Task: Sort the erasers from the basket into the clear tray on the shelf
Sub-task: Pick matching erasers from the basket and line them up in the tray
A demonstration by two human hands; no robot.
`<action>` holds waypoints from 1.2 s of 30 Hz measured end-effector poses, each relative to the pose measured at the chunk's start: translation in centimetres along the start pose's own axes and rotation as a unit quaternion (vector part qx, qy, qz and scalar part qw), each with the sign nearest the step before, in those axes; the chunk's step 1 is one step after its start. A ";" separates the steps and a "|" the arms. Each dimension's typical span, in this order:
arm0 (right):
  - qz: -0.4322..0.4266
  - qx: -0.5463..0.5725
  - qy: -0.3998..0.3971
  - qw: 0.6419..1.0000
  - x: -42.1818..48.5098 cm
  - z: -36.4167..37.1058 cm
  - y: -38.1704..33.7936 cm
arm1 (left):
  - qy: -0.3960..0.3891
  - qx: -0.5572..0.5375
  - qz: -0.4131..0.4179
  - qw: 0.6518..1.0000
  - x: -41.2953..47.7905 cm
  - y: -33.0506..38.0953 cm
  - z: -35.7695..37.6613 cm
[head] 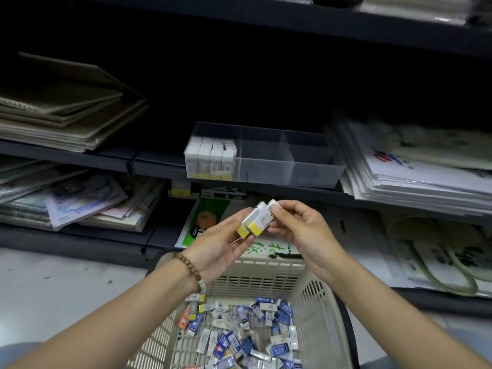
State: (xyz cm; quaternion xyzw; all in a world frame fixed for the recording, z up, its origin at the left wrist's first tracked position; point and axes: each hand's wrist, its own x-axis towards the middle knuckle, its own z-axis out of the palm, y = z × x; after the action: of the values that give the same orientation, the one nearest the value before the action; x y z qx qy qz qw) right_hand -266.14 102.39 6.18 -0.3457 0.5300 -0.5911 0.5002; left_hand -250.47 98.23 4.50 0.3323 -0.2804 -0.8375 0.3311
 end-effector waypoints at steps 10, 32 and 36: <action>0.022 0.016 -0.006 1.000 -0.5 0.2 0.6 | -0.036 0.134 0.069 0.988 0.1 -0.1 0.0; -0.061 -0.106 -0.148 0.981 8.7 3.7 -9.5 | 0.053 0.267 0.359 0.893 4.0 10.6 -0.9; -0.057 -0.189 -0.082 0.977 11.8 3.0 -11.9 | 0.160 0.314 0.423 0.835 5.2 11.8 -4.0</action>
State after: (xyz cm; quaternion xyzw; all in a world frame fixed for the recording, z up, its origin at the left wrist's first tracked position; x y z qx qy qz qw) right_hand -269.07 89.47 16.87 -0.5112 0.5688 -0.4775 0.4326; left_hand -246.09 86.04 8.20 0.3969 -0.5845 -0.4173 0.5716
